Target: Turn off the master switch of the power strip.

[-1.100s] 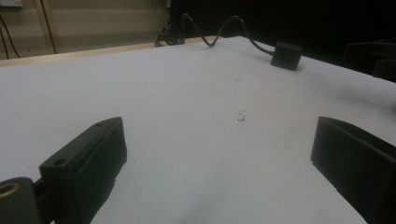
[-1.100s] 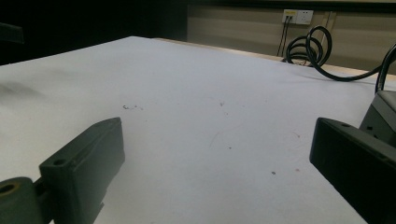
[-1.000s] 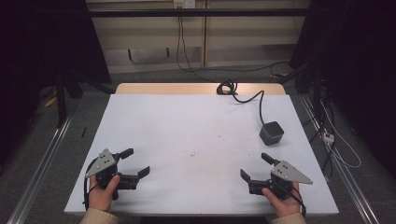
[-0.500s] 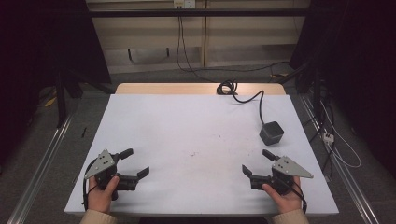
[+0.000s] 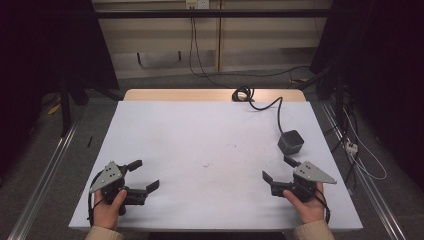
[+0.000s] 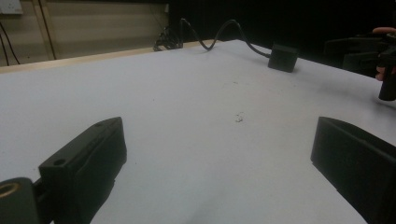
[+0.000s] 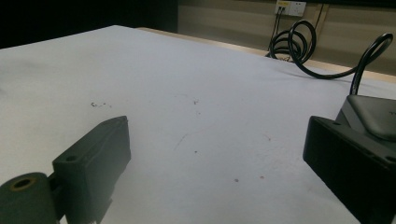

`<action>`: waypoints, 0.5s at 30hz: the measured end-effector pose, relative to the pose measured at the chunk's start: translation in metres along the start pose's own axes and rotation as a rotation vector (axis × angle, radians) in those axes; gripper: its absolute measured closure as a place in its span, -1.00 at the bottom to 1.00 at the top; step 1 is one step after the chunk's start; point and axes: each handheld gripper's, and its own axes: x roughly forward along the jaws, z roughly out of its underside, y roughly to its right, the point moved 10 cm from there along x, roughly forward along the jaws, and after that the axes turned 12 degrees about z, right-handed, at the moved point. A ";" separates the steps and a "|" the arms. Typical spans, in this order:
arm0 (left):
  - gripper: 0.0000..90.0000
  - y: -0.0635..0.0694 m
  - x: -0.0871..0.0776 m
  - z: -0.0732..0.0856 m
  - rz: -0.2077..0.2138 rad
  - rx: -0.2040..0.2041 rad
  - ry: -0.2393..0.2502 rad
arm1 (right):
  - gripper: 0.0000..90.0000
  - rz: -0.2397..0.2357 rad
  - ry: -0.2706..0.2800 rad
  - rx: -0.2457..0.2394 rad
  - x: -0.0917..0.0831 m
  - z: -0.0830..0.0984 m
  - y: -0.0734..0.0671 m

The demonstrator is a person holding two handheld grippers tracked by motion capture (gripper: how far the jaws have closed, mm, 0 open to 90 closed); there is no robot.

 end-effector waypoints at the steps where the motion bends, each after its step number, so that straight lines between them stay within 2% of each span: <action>1: -0.93 0.000 0.000 0.000 0.000 0.001 0.000 | -0.84 0.003 -0.001 0.003 0.001 0.000 0.002; 15: -0.93 0.001 0.002 0.000 0.006 -0.001 -0.001 | -0.82 0.042 0.011 0.014 0.004 -0.005 0.021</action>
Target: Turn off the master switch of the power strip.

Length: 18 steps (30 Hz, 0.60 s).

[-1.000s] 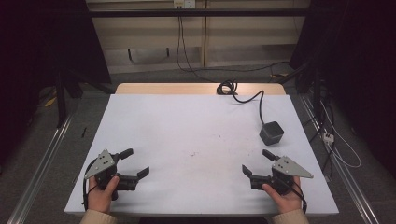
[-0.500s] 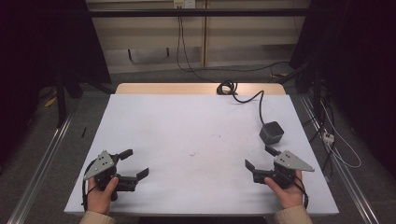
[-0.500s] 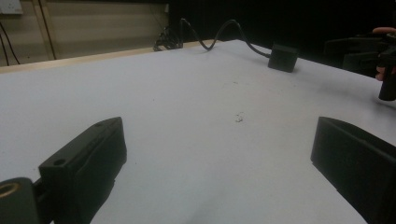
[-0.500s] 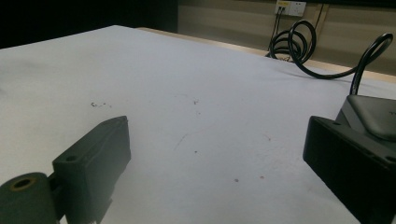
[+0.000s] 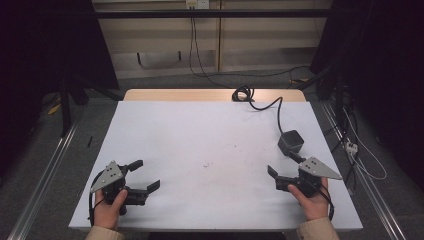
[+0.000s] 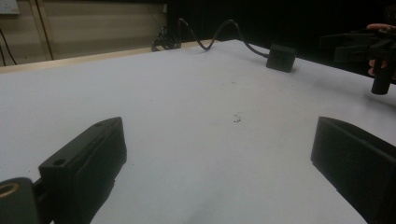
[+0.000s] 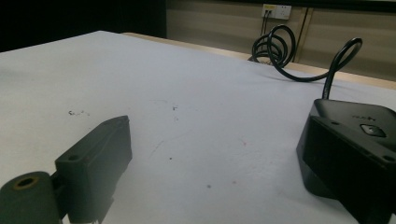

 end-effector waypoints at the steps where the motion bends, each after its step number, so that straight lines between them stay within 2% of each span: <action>1: -0.93 0.000 0.000 0.000 0.001 0.001 0.000 | -0.82 0.004 -0.001 0.002 0.000 0.000 0.001; 6: -0.93 0.000 0.000 0.000 0.001 0.000 0.001 | -0.82 0.028 -0.002 0.013 0.001 0.000 0.011; 18: -0.93 0.000 0.001 0.001 0.004 0.006 -0.007 | -0.82 0.049 -0.011 0.016 0.004 0.000 0.021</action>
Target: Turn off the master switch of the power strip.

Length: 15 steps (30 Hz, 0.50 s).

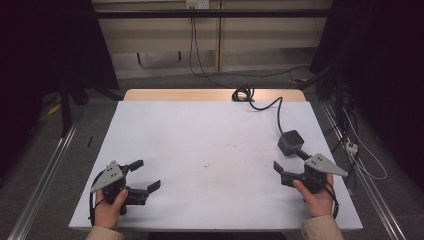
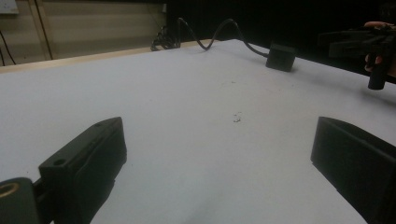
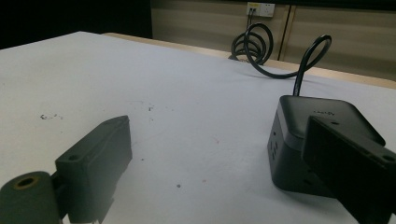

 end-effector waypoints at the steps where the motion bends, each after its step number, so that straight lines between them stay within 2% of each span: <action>1: -0.93 0.000 0.000 0.000 0.000 0.000 -0.001 | -0.82 0.004 -0.004 0.006 0.000 0.000 0.002; 15: -0.93 0.000 0.000 0.000 -0.002 -0.003 0.003 | -0.74 0.030 -0.012 0.024 0.003 0.000 0.013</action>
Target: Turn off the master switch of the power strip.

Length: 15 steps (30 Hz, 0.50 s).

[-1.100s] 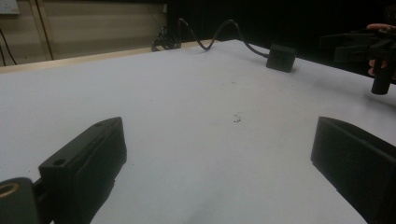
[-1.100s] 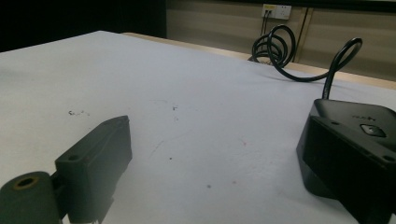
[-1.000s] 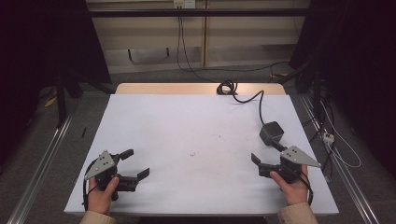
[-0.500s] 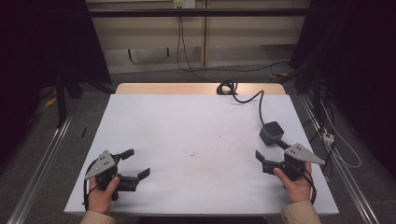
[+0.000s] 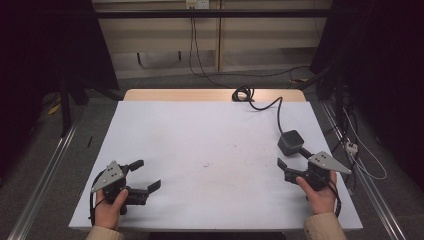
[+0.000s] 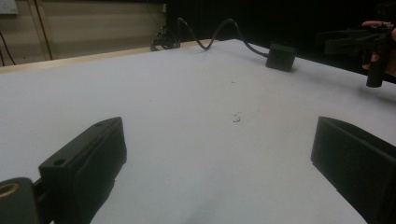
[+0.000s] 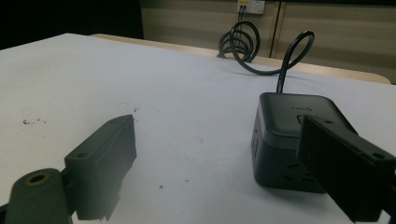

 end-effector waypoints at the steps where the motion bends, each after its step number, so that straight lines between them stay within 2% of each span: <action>1: -0.93 0.000 0.000 0.000 -0.001 0.002 0.000 | -0.73 0.001 -0.002 0.003 0.000 0.000 0.001; 15: -0.93 0.000 0.001 0.000 0.000 0.009 0.001 | -0.54 0.022 -0.016 0.000 0.005 -0.001 0.007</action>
